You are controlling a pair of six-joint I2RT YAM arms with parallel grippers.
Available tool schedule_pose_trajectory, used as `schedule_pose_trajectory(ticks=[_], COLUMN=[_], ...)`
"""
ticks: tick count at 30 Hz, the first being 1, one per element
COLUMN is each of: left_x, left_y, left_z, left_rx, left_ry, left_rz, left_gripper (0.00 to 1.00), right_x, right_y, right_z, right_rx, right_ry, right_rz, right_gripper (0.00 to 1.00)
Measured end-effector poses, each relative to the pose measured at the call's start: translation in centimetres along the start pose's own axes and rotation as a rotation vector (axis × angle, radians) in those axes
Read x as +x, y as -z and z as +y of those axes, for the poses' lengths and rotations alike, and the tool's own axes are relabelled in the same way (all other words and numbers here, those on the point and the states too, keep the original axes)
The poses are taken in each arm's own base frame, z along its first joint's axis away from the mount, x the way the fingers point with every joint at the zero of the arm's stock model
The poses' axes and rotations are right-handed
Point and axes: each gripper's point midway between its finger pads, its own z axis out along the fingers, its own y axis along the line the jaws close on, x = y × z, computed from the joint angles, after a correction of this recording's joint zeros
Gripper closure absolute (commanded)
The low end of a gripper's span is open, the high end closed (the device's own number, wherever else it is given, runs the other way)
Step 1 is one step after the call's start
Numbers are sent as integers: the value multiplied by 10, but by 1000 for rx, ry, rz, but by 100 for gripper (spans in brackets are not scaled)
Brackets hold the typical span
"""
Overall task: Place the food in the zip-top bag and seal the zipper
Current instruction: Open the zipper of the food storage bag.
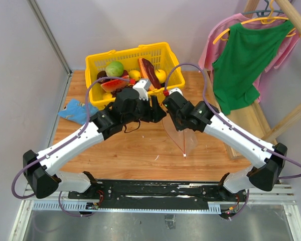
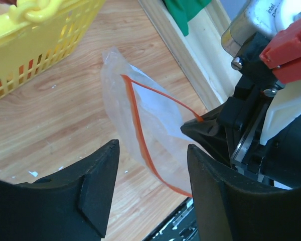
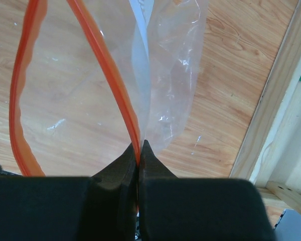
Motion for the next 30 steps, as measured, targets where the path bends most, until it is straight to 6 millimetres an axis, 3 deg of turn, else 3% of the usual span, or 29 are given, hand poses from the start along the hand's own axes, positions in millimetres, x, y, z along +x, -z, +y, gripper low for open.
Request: schedule_pose_trajectory(ticks=[9,17,20,24,30], left_x=[12,22,2,-50,-116], left_y=[-8,-20,-17,-10,-15], left_z=[7,27,29,35,81], left_rx=[-20,-87,-92,-94,-166], left_ry=[28,29,31,47,84], left_rz=[21,66,30,-79,-198], left_gripper=[38,36,30,28,22], right_x=[1,-2,-4,-7,-9], right_y=[-1,-7,-9,-8,-10], right_z=[3,-15,-28,-40,-47], right_rx=[-18,0,11,12,1], right_ry=[-21,-79,-111,-133,-125], right_rz=[9,19,14,3,4], right_gripper=[99,99,99,99,99])
